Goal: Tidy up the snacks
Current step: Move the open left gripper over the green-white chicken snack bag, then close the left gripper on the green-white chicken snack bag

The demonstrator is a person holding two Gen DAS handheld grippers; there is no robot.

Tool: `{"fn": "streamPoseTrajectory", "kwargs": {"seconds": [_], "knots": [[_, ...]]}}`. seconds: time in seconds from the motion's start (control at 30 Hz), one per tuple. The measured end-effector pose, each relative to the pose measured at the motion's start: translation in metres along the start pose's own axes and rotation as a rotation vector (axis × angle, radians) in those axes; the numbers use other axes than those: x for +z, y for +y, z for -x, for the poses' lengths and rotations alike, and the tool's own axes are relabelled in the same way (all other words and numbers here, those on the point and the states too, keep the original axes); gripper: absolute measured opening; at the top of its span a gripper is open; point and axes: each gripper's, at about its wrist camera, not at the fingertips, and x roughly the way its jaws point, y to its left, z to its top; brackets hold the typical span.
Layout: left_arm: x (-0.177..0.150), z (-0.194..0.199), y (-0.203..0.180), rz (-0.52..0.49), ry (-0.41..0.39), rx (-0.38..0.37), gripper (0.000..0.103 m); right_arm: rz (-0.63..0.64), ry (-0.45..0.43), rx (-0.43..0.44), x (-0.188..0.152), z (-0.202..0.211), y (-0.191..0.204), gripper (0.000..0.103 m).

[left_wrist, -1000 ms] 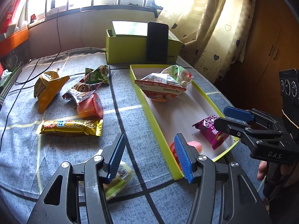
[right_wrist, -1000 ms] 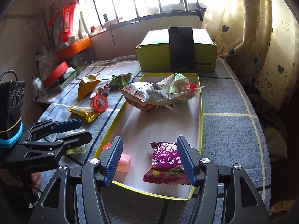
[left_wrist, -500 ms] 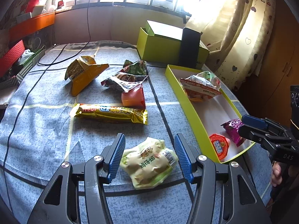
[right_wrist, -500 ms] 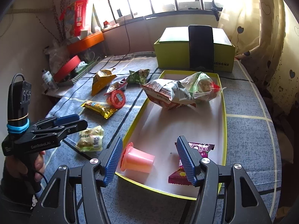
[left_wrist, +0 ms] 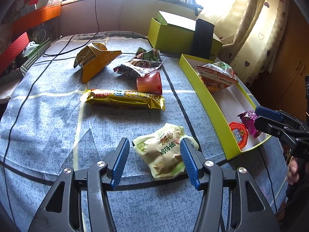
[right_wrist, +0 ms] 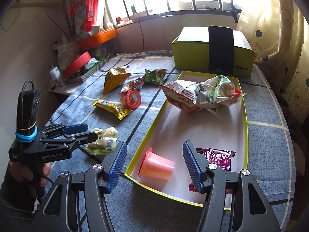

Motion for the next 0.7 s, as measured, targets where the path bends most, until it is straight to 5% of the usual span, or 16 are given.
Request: {"fn": "streamPoseTrajectory", "kwargs": {"seconds": [0.37, 0.7], "knots": [[-0.015, -0.012, -0.013, -0.003, 0.091, -0.038, 0.056, 0.011, 0.007, 0.003, -0.001, -0.001, 0.002, 0.06], [0.008, -0.026, -0.01, -0.024, 0.067, -0.005, 0.063, 0.011, 0.005, 0.001, 0.0, 0.0, 0.0, 0.06]]}}
